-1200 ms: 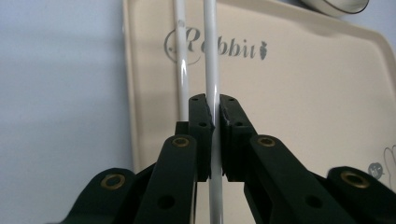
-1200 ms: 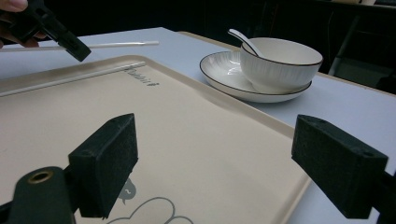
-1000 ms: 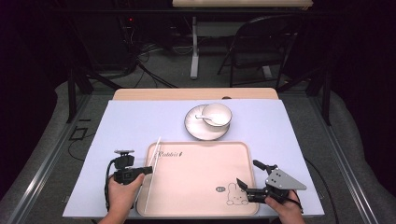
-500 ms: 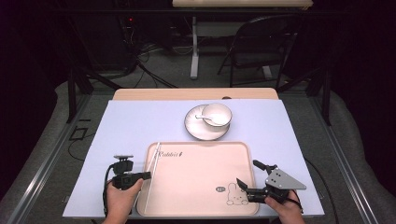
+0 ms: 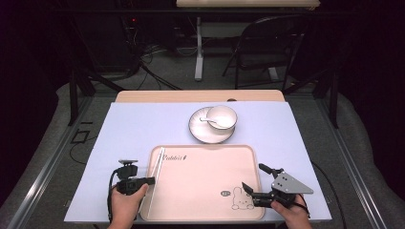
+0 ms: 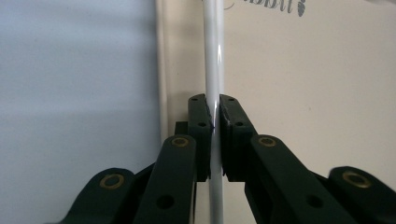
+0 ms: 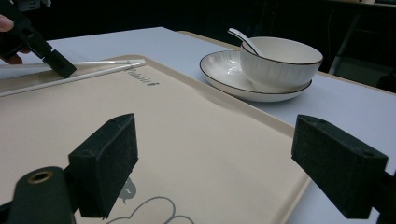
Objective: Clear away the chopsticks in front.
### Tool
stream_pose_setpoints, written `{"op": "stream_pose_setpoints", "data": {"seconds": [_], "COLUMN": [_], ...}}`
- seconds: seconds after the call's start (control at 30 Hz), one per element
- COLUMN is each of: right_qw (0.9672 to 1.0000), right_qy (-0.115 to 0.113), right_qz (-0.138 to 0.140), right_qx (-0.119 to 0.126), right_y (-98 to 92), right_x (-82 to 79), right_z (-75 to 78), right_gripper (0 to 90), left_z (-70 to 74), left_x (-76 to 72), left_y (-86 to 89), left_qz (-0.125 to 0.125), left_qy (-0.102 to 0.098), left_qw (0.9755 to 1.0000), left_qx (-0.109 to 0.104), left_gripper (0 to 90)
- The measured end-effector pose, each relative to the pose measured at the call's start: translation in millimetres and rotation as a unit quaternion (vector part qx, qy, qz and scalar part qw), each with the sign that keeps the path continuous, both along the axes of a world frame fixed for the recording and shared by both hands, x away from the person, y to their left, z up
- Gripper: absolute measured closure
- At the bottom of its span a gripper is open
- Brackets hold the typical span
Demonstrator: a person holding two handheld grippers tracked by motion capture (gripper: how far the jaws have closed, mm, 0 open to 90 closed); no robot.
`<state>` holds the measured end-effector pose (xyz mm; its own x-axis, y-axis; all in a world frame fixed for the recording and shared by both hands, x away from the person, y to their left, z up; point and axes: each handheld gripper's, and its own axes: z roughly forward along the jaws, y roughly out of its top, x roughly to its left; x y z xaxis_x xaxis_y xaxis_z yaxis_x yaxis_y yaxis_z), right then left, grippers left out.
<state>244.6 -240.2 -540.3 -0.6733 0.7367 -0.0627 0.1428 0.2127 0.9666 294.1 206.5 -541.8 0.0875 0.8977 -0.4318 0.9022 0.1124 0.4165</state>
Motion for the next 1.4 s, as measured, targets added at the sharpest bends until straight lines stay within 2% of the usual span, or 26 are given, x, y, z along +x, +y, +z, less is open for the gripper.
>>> {"op": "stream_pose_setpoints", "data": {"seconds": [0.47,0.83,1.07,1.27,1.4], "right_qw": [1.0,1.0,1.0,1.0,1.0], "right_qy": [0.001,0.001,0.001,0.001,0.0], "right_qz": [-0.001,-0.001,-0.001,-0.001,-0.001], "right_qx": [0.001,0.001,0.001,0.0,0.0], "right_y": [0.0,0.0,0.2,0.3,0.0], "right_x": [0.1,0.2,0.1,0.2,0.0], "right_z": [0.0,-0.1,-0.2,-0.2,-0.1], "right_gripper": [14.1,14.1,14.1,14.0,14.1], "left_z": [-2.0,-1.7,-0.1,4.2,6.2], "left_x": [0.3,0.4,0.0,1.7,3.0], "left_y": [-2.0,-1.4,-1.4,-3.2,-3.7], "left_qz": [0.006,0.002,-0.004,-0.012,-0.014], "left_qy": [0.003,0.001,-0.009,-0.02,-0.021], "left_qw": [0.9999,0.9999,0.9998,0.9997,0.9997], "left_qx": [-0.012,-0.01,-0.015,-0.005,-0.003], "left_gripper": [83.1,81.7,75.6,66.7,62.2]}}
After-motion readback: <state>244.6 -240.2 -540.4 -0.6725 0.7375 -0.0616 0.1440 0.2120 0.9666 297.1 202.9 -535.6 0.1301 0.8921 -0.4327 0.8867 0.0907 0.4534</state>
